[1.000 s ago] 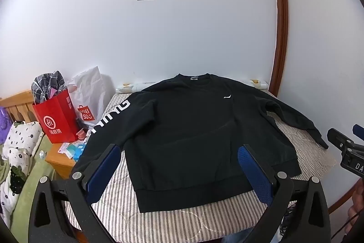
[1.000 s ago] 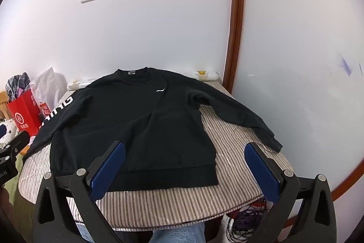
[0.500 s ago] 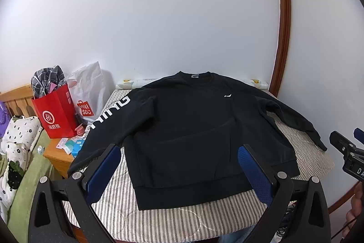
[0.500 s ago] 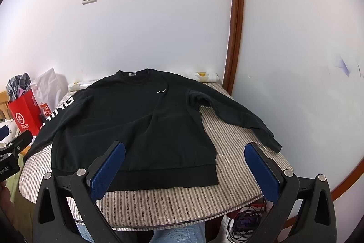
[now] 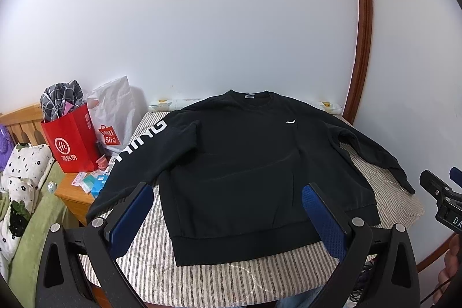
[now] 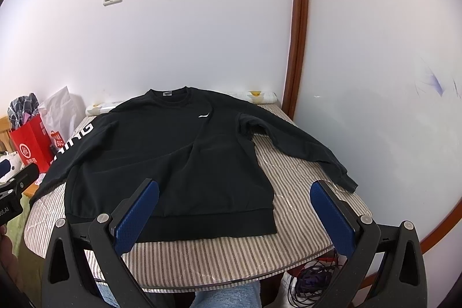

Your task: Fold small clothes

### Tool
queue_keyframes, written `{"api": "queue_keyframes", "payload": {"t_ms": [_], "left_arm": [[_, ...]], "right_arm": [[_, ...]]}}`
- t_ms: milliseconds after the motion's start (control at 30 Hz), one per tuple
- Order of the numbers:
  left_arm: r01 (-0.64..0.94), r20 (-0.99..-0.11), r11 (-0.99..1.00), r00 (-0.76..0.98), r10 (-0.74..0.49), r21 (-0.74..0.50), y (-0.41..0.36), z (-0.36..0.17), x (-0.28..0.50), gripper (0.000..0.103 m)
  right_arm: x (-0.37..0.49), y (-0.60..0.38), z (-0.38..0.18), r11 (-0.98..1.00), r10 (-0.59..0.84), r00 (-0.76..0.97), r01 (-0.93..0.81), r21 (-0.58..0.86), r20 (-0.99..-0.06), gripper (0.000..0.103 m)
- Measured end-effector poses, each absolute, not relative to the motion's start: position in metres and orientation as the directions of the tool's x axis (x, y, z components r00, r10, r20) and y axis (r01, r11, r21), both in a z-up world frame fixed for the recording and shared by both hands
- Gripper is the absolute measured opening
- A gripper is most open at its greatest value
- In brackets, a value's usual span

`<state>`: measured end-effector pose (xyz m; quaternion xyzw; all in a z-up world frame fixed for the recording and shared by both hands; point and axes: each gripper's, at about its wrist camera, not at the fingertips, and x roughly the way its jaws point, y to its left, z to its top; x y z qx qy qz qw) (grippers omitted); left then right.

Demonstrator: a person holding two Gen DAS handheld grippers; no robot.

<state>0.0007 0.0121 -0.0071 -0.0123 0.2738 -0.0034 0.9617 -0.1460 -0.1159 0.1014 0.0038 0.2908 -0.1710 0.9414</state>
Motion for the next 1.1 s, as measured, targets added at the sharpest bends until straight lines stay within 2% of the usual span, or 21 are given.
{"api": "queue_keyframes", "payload": {"t_ms": [1100], "left_arm": [[-0.001,-0.533,0.999,0.846,-0.019,-0.038,0.0106,-0.0057,0.0044,0.103]], "right_arm": [[-0.1459,-0.117,0.1005,0.941,-0.32,0.77,0.328,-0.087,-0.551,0.103]]}}
